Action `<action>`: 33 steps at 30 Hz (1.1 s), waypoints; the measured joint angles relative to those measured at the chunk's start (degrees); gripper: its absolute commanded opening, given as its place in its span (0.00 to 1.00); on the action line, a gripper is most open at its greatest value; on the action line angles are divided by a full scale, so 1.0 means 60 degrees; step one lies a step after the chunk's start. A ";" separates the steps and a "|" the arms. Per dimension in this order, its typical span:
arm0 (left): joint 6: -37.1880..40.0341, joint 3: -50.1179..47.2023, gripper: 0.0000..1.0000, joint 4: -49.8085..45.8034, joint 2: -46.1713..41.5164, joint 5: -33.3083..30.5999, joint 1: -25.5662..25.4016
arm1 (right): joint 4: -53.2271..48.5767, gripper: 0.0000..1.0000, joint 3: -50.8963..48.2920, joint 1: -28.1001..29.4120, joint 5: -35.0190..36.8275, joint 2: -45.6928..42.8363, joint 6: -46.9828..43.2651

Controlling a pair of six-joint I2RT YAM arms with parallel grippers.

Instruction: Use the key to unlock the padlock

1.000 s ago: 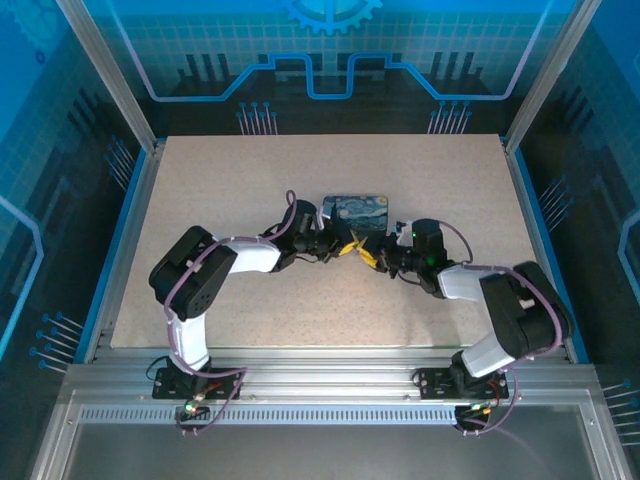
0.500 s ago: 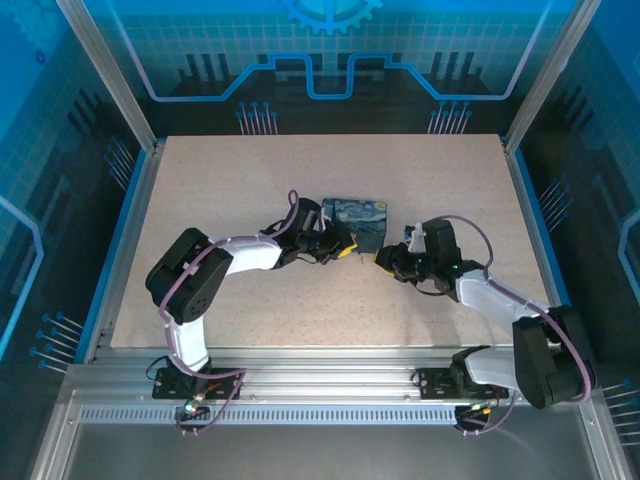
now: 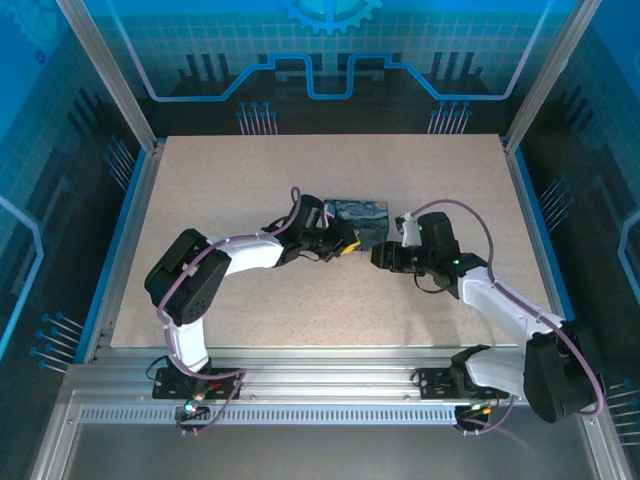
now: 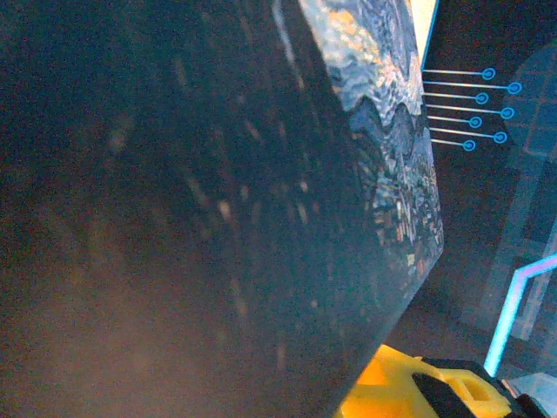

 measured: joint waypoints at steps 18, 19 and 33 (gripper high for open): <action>-0.0007 0.0022 0.00 -0.0004 0.0000 0.0015 0.0000 | 0.0040 0.47 0.1228 0.0528 0.0732 0.2058 -0.2291; -0.0011 0.0033 0.00 -0.0004 0.0000 0.0015 0.0000 | 0.0040 0.46 0.1253 0.0532 0.0747 0.2124 -0.2368; -0.0007 0.0109 0.00 -0.0062 0.0000 0.0051 0.0000 | -0.0098 0.38 0.1814 0.0758 0.1005 0.2816 -0.3264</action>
